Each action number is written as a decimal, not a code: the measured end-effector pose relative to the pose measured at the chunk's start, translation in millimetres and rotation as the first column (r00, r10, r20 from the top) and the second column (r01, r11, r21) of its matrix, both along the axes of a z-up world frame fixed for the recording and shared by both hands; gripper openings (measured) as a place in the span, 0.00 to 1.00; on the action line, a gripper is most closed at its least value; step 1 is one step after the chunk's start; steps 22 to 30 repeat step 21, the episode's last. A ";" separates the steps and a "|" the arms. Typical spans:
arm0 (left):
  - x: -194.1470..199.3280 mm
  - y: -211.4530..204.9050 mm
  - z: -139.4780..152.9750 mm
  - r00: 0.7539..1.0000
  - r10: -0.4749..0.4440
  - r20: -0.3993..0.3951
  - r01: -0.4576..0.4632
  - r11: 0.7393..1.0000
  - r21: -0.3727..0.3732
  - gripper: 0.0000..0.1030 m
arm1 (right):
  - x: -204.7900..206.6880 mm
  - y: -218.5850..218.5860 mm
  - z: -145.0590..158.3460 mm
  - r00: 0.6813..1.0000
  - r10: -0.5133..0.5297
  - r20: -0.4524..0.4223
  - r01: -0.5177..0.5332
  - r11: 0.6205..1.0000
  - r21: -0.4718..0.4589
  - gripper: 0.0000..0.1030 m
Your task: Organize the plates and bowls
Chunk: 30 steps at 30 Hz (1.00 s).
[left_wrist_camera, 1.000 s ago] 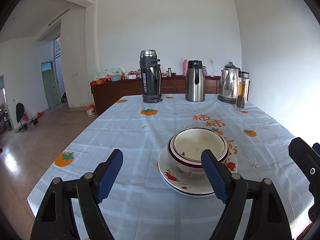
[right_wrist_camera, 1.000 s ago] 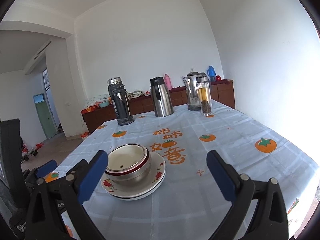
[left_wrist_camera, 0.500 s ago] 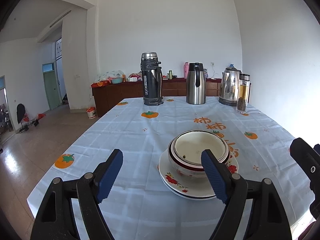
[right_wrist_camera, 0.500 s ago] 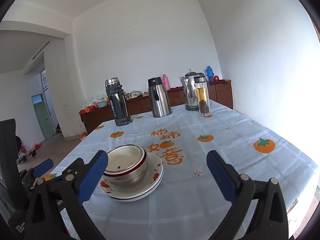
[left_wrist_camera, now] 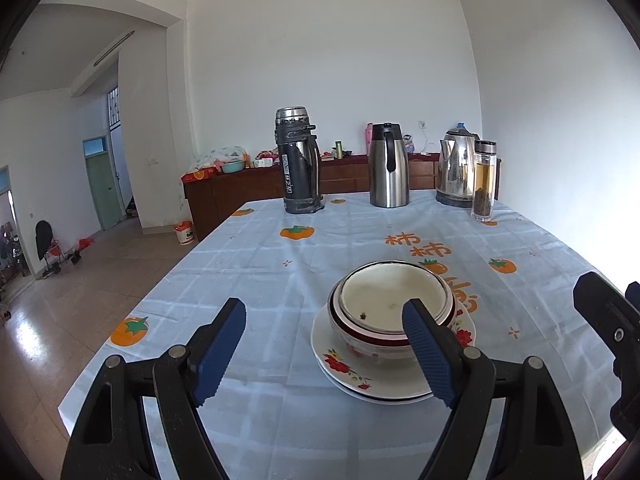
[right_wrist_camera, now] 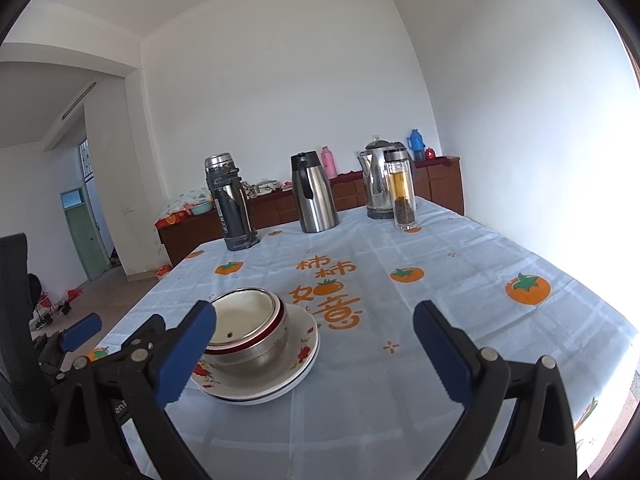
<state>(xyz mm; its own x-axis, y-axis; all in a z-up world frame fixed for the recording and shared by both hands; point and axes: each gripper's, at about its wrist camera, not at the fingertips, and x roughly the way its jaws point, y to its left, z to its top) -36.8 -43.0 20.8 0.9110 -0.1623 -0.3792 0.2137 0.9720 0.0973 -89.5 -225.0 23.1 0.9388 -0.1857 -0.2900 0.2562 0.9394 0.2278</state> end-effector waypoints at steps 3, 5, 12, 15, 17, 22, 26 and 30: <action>0.7 -2.8 0.4 1.000 -0.004 -0.006 0.004 1.000 -0.001 0.80 | 0.9 -3.8 -0.7 1.000 -0.005 0.000 0.005 1.000 0.005 0.98; 0.0 -6.0 0.6 1.000 -0.007 -0.002 0.007 1.000 0.010 0.80 | 1.1 -4.6 -0.5 1.000 -0.005 0.001 0.005 1.000 0.003 0.98; 2.3 -10.9 -0.6 0.999 -0.049 -0.017 0.049 0.999 -0.014 0.80 | 3.9 -11.1 -2.6 1.000 -0.008 -0.005 0.008 1.000 0.010 0.98; 3.0 -14.2 -1.0 0.999 -0.040 -0.008 0.040 0.999 0.003 0.80 | 4.5 -13.2 -3.0 1.000 -0.011 -0.007 0.011 1.000 0.015 0.98; 4.1 -14.8 -0.8 0.999 -0.038 -0.010 0.038 0.999 0.002 0.80 | 5.7 -14.0 -3.3 1.000 -0.012 -0.010 0.012 1.000 0.015 0.98; 9.0 -13.9 -1.0 0.999 -0.032 -0.027 0.032 0.999 -0.006 0.80 | 9.0 -14.6 -4.4 1.000 -0.019 -0.018 0.019 1.000 0.013 0.99; 9.0 -13.9 -1.0 0.999 -0.032 -0.027 0.032 0.999 -0.006 0.80 | 9.0 -14.6 -4.4 1.000 -0.019 -0.018 0.019 1.000 0.013 0.99; 9.0 -13.9 -1.0 0.999 -0.032 -0.027 0.032 0.999 -0.006 0.80 | 9.0 -14.6 -4.4 1.000 -0.019 -0.018 0.019 1.000 0.013 0.99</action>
